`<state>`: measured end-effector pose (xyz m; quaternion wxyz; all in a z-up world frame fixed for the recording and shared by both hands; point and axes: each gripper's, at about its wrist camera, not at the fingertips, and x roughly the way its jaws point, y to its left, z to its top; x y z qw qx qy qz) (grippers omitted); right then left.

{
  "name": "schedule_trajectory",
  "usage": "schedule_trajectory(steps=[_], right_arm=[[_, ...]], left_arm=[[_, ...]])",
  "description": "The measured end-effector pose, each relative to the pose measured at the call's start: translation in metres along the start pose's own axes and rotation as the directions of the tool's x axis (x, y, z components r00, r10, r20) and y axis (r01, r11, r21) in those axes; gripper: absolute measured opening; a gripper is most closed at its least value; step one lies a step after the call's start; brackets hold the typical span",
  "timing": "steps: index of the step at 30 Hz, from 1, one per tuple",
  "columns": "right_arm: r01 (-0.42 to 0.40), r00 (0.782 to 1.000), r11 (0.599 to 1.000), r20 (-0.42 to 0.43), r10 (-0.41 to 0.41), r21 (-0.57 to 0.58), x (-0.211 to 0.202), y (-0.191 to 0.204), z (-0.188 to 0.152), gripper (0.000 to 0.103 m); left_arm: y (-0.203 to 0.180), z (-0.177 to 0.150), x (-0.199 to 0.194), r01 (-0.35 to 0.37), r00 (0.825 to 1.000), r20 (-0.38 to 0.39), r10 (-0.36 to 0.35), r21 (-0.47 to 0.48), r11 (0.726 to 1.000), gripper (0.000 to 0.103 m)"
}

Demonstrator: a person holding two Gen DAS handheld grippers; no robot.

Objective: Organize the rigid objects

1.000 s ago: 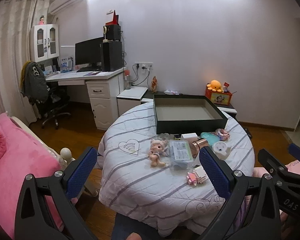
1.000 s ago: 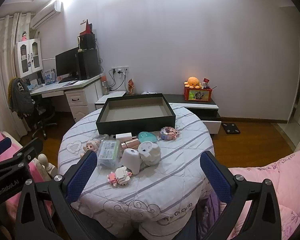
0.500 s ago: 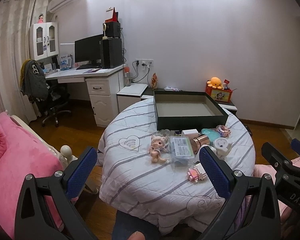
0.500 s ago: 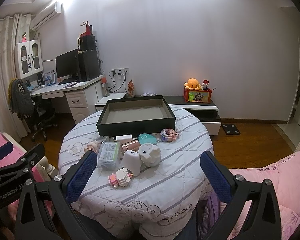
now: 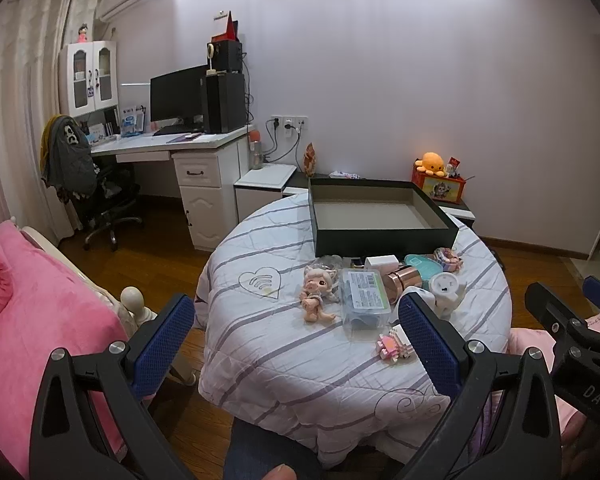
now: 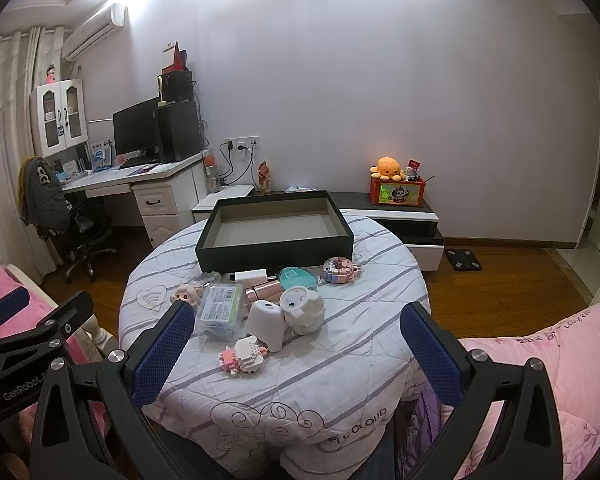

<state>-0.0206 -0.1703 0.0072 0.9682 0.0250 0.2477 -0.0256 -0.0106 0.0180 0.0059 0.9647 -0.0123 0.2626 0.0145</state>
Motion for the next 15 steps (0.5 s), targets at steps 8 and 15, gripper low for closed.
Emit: schedule_trajectory(steps=[8, 15], right_arm=[[-0.002, 1.0, 1.0, -0.004, 0.002, -0.007, 0.003, 0.001, 0.0, 0.103], [0.015, 0.999, 1.0, -0.038, -0.014, 0.01, 0.02, -0.012, -0.004, 0.103]], left_arm=[[-0.002, -0.004, 0.005, 0.013, 1.0, -0.013, -0.013, 0.007, 1.0, 0.103], [0.001, -0.01, 0.03, -0.011, 0.998, -0.057, 0.011, 0.007, 1.0, 0.103]])
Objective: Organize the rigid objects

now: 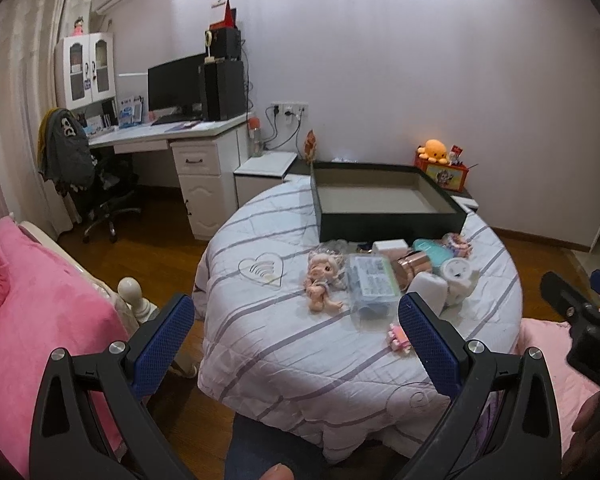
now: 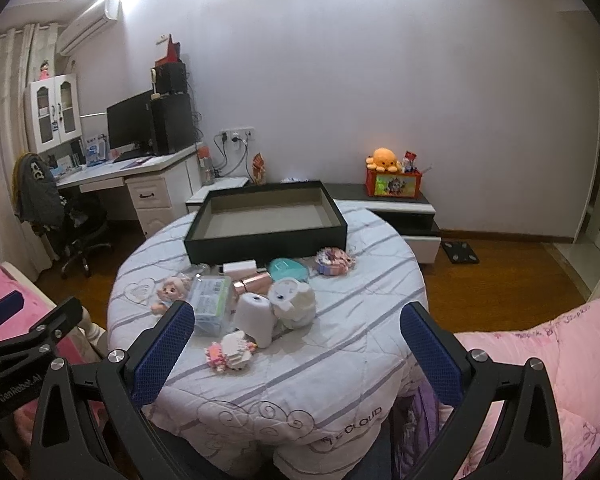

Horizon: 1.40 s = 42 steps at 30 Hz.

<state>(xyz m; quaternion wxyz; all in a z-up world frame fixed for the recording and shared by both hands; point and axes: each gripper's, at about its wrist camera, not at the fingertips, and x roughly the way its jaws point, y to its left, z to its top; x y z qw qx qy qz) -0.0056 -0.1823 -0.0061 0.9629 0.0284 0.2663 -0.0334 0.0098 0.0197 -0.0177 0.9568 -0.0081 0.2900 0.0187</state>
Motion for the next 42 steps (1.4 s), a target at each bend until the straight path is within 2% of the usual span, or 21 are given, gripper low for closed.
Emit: schedule_trajectory(steps=[9, 15, 23, 33, 40, 42], right_arm=[[0.006, 0.996, 1.0, -0.085, -0.006, -0.004, 0.042, -0.008, -0.013, 0.103], [0.004, 0.991, 1.0, -0.135, -0.005, -0.012, 0.074, -0.011, -0.019, 0.103], [0.001, 0.984, 1.0, -0.181, -0.002, -0.004, 0.116, -0.017, -0.013, 0.103], [-0.02, 0.971, 1.0, -0.238, 0.021, 0.007, 0.159, -0.016, -0.004, 0.102], [-0.052, 0.955, 0.997, -0.289, 0.068, 0.062, 0.187, -0.021, -0.006, 0.092], [-0.07, 0.951, 0.994, -0.294, 0.092, 0.083, 0.192, -0.024, -0.005, 0.091]], left_arm=[[0.004, -0.014, 0.048, 0.001, 0.997, -0.081, 0.001, 0.013, 1.0, 0.103], [0.004, -0.012, 0.085, 0.006, 0.994, -0.112, -0.004, 0.012, 1.0, 0.103], [0.005, -0.006, 0.145, -0.003, 0.983, -0.182, 0.007, 0.021, 1.0, 0.103], [0.001, 0.0, 0.19, 0.01, 0.974, -0.227, 0.001, 0.046, 0.999, 0.103], [-0.006, -0.004, 0.22, 0.046, 0.96, -0.278, -0.029, 0.053, 0.998, 0.102], [-0.004, -0.004, 0.227, 0.075, 0.955, -0.288, -0.064, 0.027, 0.997, 0.102]])
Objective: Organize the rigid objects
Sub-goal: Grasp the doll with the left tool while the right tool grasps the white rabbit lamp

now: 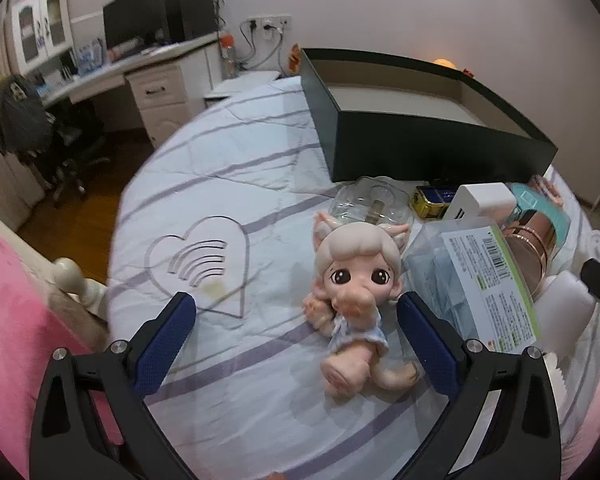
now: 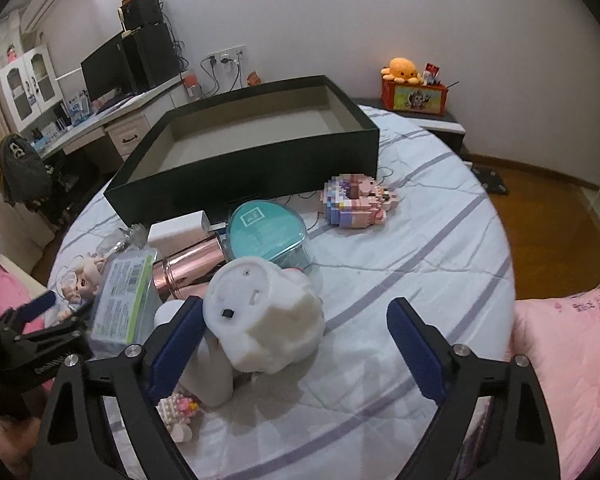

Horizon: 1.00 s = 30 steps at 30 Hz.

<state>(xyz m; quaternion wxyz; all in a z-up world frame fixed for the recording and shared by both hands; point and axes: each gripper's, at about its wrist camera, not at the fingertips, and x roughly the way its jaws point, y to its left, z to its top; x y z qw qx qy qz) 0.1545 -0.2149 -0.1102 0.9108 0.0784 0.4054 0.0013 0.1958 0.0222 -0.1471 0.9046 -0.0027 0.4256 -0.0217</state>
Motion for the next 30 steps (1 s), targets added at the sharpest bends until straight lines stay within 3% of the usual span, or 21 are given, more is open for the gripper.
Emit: schedule_trajectory(steps=[4, 6, 7, 8, 9, 14, 24, 25, 30], right_arm=[[-0.038, 0.999, 0.999, -0.008, 0.038, 0.014, 0.006, -0.003, 0.003, 0.085], [-0.05, 0.999, 0.999, -0.017, 0.05, 0.012, 0.009, -0.002, 0.006, 0.075], [-0.044, 0.998, 0.999, -0.035, 0.045, 0.005, 0.012, -0.001, 0.007, 0.059], [-0.039, 0.997, 0.999, -0.06, 0.039, -0.001, 0.018, 0.0, 0.008, 0.05], [-0.041, 0.996, 0.999, -0.075, 0.041, 0.002, 0.021, 0.0, 0.007, 0.048], [-0.058, 0.995, 0.998, -0.081, 0.06, 0.02, 0.028, -0.007, 0.004, 0.048], [-0.07, 0.994, 0.997, -0.087, 0.073, 0.029, 0.029, -0.014, 0.01, 0.05], [-0.07, 0.993, 0.997, -0.093, 0.072, 0.024, 0.032, -0.013, 0.01, 0.046], [-0.102, 0.99, 0.995, -0.093, 0.103, 0.015, 0.033, -0.015, 0.007, 0.046]], left_arm=[[0.002, 0.003, 0.006, 0.058, 0.998, -0.006, -0.058, -0.025, 0.998, 0.096], [0.002, 0.005, 0.007, 0.073, 0.997, -0.002, -0.073, -0.024, 0.997, 0.09], [0.001, 0.005, 0.007, 0.081, 0.997, -0.001, -0.081, -0.022, 0.997, 0.087], [0.0, 0.005, 0.007, 0.09, 0.996, 0.002, -0.09, -0.017, 0.996, 0.082], [-0.001, 0.005, 0.006, 0.102, 0.995, 0.003, -0.102, -0.011, 0.995, 0.078], [-0.004, 0.007, 0.001, 0.158, 0.987, -0.005, -0.158, -0.005, 0.987, 0.05], [-0.002, 0.006, 0.001, 0.16, 0.987, -0.009, -0.161, -0.033, 0.986, 0.049], [-0.002, 0.006, 0.001, 0.161, 0.987, -0.009, -0.161, -0.035, 0.986, 0.049], [0.003, 0.005, -0.006, 0.17, 0.985, -0.003, -0.17, -0.049, 0.984, 0.046]])
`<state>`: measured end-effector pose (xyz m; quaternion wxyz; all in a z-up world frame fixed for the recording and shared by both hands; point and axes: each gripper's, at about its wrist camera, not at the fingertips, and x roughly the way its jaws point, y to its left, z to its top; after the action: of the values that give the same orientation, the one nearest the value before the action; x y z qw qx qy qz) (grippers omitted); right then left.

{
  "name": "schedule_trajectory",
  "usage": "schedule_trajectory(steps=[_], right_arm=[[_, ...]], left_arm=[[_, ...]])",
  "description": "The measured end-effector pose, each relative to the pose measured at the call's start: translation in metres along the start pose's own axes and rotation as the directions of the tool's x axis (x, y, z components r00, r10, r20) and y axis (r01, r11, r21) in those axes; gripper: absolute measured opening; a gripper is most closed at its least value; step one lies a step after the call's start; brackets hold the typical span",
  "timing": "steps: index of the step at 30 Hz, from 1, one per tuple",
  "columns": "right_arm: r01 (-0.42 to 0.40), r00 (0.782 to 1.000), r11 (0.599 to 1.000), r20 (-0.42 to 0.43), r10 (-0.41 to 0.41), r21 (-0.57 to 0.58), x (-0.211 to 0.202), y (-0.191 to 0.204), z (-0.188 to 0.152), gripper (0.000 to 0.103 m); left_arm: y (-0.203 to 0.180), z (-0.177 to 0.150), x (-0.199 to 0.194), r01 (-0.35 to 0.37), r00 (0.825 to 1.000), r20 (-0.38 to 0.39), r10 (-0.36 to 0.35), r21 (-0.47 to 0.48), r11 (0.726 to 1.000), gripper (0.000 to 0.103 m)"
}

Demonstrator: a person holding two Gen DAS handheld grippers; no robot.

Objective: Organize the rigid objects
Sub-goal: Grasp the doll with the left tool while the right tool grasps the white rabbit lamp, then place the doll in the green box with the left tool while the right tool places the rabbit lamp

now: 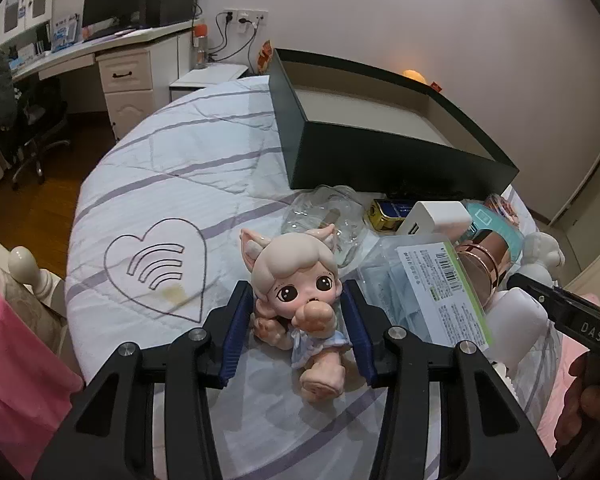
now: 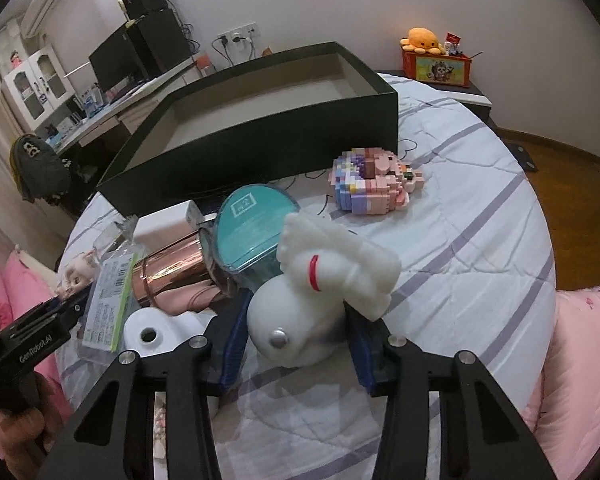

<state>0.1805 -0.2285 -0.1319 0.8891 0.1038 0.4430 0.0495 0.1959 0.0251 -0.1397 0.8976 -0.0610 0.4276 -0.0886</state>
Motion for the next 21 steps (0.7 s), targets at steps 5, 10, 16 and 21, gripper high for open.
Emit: schedule_trajectory(steps=[5, 10, 16, 21], right_arm=[[-0.027, 0.999, 1.0, 0.023, 0.027, -0.011, -0.013, 0.001, -0.001, 0.046], [-0.051, 0.998, 0.999, 0.036, 0.052, -0.019, -0.021, 0.004, 0.001, 0.046], [-0.095, 0.993, 0.995, 0.061, 0.097, -0.028, -0.034, 0.011, 0.006, 0.046], [-0.129, 0.985, 0.99, 0.108, 0.135, -0.058, -0.052, 0.024, 0.023, 0.046]], left_arm=[[0.002, -0.001, -0.009, -0.007, 1.0, 0.008, 0.007, -0.005, 1.0, 0.046], [0.003, 0.001, -0.022, -0.011, 1.0, 0.027, 0.011, -0.009, 1.0, 0.046], [-0.004, 0.014, -0.045, -0.015, 0.997, 0.073, 0.014, 0.008, 1.0, 0.046], [-0.018, 0.039, -0.062, -0.02, 0.992, 0.128, 0.016, 0.032, 0.999, 0.046]])
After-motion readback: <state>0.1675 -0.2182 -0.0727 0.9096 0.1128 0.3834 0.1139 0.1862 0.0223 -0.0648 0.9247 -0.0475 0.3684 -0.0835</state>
